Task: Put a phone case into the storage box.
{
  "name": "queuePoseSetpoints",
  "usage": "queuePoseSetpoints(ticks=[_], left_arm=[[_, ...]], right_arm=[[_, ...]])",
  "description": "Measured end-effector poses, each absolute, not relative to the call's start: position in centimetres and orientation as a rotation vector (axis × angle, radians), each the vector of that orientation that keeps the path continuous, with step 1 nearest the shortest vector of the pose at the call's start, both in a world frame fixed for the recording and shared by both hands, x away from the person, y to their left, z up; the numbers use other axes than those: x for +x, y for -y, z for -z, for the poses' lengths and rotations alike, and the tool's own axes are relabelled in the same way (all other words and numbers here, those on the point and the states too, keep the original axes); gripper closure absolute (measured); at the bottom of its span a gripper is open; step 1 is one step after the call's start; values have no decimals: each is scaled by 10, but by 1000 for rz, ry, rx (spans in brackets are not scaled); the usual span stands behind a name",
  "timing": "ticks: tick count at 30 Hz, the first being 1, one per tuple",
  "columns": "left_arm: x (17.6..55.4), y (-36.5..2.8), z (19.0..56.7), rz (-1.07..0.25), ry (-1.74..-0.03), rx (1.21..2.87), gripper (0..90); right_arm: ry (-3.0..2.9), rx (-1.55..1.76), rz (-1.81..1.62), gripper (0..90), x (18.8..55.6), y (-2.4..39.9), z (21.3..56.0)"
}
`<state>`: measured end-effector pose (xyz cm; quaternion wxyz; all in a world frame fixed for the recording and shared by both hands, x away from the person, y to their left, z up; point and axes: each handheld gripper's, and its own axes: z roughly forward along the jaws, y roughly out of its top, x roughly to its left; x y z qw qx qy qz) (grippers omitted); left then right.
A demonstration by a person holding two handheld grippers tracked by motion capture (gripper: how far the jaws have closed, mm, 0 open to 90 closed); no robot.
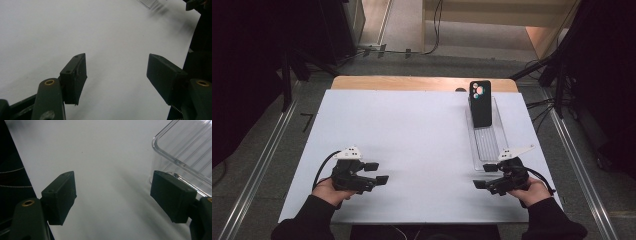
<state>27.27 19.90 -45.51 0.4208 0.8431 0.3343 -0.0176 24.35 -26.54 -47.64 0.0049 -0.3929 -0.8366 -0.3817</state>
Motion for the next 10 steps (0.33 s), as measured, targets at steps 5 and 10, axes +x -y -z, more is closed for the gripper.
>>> queuePoseSetpoints(ticks=[5, 10], left_arm=[[273, -199, 455, 43, -839, 2114, 329], [273, -199, 455, 47, -839, 2112, 329]], right_arm=[[2622, -1232, 1192, 188, 243, 266, 476], [2622, -1240, 1180, 188, 244, 266, 477]])
